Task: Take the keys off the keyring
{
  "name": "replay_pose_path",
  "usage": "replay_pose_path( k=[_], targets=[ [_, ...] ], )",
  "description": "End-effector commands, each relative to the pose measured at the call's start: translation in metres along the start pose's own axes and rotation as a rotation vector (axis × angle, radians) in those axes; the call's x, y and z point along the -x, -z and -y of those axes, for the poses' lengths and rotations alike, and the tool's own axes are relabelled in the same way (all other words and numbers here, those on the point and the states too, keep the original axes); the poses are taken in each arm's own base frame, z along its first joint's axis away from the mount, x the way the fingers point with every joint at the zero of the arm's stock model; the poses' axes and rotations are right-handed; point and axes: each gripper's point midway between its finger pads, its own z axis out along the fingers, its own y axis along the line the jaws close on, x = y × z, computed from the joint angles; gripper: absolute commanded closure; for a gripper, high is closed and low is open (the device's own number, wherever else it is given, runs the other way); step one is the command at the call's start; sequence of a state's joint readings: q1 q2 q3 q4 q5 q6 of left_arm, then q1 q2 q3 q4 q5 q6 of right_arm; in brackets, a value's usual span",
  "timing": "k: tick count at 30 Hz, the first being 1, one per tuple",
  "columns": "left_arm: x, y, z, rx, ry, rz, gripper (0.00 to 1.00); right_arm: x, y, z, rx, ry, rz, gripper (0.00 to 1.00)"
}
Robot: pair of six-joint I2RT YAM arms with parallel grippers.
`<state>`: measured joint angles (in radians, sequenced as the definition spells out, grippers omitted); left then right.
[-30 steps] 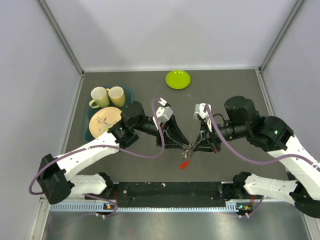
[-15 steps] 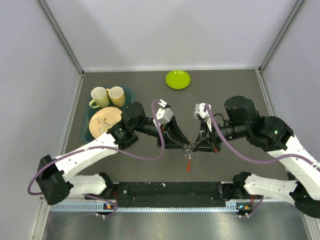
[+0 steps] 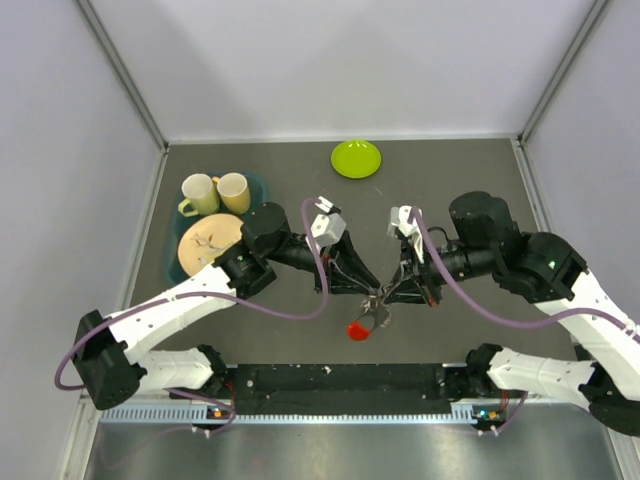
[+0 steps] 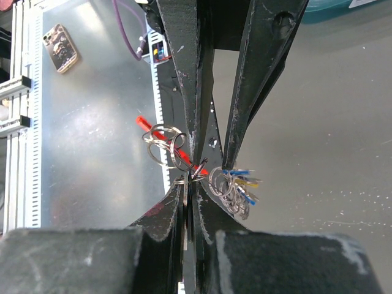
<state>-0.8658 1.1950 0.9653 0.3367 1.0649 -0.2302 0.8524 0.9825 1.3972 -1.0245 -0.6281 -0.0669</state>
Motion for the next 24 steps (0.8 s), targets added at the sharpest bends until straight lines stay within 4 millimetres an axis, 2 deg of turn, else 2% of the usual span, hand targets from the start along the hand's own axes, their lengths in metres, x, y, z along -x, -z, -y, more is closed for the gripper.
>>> replay_pose_path(
  k=[1, 10, 12, 13, 14, 16, 24],
  targets=[
    [0.024, -0.002, 0.011, -0.043, -0.07, 0.032, 0.73, 0.027, 0.005, -0.006, 0.013, 0.055, 0.089, 1.0],
    [0.018, -0.006, 0.017, -0.078, -0.058, 0.014, 0.7, 0.027, 0.003, -0.001, -0.005, 0.04, 0.084, 1.0],
    [0.017, -0.007, 0.018, -0.08, -0.057, 0.01, 0.74, 0.028, 0.003, -0.001, -0.006, 0.037, 0.085, 1.0],
    [0.017, -0.007, 0.018, -0.081, -0.062, 0.009, 0.8, 0.027, 0.003, 0.001, -0.017, 0.03, 0.084, 1.0],
    [0.016, -0.007, 0.017, -0.077, -0.061, 0.007, 0.93, 0.026, 0.002, 0.002, -0.021, 0.025, 0.081, 1.0],
    [0.014, -0.007, 0.015, -0.067, -0.066, 0.002, 1.0, 0.024, 0.003, 0.002, -0.028, 0.018, 0.081, 1.0],
    [0.014, -0.001, 0.002, 0.05, -0.134, 0.004, 1.0, 0.013, 0.013, 0.012, -0.132, 0.004, 0.096, 1.0]
  ],
)
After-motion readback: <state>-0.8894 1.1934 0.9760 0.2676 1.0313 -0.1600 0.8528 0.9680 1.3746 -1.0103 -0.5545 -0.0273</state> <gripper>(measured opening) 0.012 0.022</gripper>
